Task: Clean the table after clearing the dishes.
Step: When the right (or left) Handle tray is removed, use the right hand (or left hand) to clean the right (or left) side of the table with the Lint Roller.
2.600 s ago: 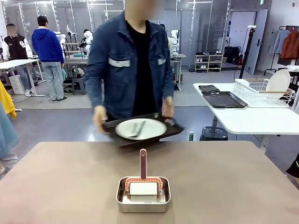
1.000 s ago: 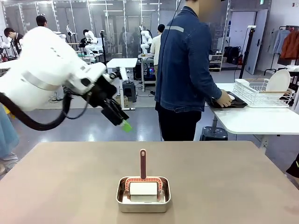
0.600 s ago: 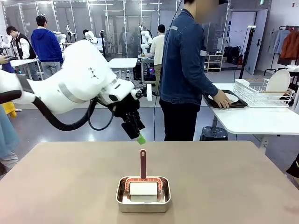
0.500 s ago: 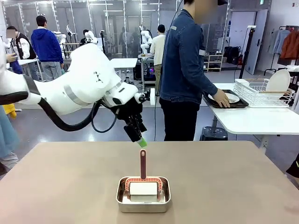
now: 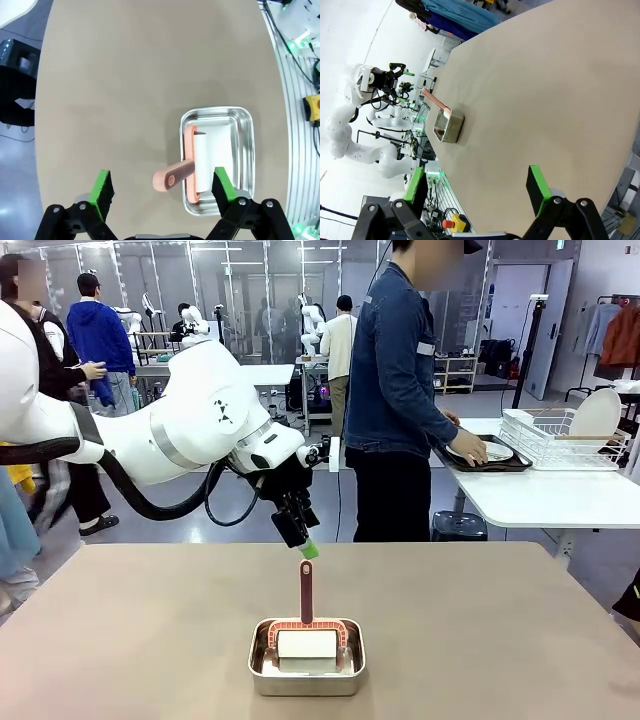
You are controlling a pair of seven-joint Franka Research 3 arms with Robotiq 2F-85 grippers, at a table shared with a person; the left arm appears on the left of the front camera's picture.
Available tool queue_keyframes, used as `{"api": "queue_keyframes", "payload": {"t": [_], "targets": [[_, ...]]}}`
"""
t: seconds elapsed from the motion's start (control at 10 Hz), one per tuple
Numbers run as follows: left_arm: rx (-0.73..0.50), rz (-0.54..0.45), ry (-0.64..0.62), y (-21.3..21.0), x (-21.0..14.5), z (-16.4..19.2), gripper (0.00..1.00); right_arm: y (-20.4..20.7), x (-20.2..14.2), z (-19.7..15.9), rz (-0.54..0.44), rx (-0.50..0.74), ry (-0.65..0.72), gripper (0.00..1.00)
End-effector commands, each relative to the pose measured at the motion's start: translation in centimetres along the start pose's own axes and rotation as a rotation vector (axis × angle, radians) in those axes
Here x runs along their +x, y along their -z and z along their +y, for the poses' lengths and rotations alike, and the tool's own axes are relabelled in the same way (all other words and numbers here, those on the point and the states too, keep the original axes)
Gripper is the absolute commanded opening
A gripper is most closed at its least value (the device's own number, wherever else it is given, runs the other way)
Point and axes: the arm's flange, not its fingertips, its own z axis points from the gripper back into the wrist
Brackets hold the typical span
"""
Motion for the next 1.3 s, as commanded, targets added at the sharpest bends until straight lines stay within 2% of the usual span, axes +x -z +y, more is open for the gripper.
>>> {"api": "queue_keyframes", "payload": {"t": [0.0,0.2,0.4,0.5,0.8,0.9,1.2], "targets": [[0.007,0.004,0.000,-0.2,-0.3,-0.4,1.00,0.1,0.0,0.3,-0.013,0.010,-0.004,1.00],[0.000,0.000,0.000,0.0,0.0,0.0,1.00,0.1,0.0,0.3,-0.013,0.010,-0.004,1.00],[-0.079,0.111,0.016,0.8,-0.1,0.4,1.00,0.1,0.0,0.3,-0.013,0.010,-0.004,1.00],[-0.047,0.170,-0.017,1.3,-0.5,0.4,1.00,0.1,0.0,0.3,-0.013,0.010,-0.004,1.00],[-0.110,0.171,-0.064,2.9,-1.4,1.1,1.00,0.1,0.0,0.3,-0.013,0.010,-0.004,1.00],[-0.124,0.138,-0.081,3.5,-1.1,1.2,1.00,0.1,0.0,0.3,-0.013,0.010,-0.004,1.00],[-0.141,0.156,-0.096,5.3,-0.7,2.0,1.00,0.1,0.0,0.3,-0.013,0.010,-0.004,1.00]]}}
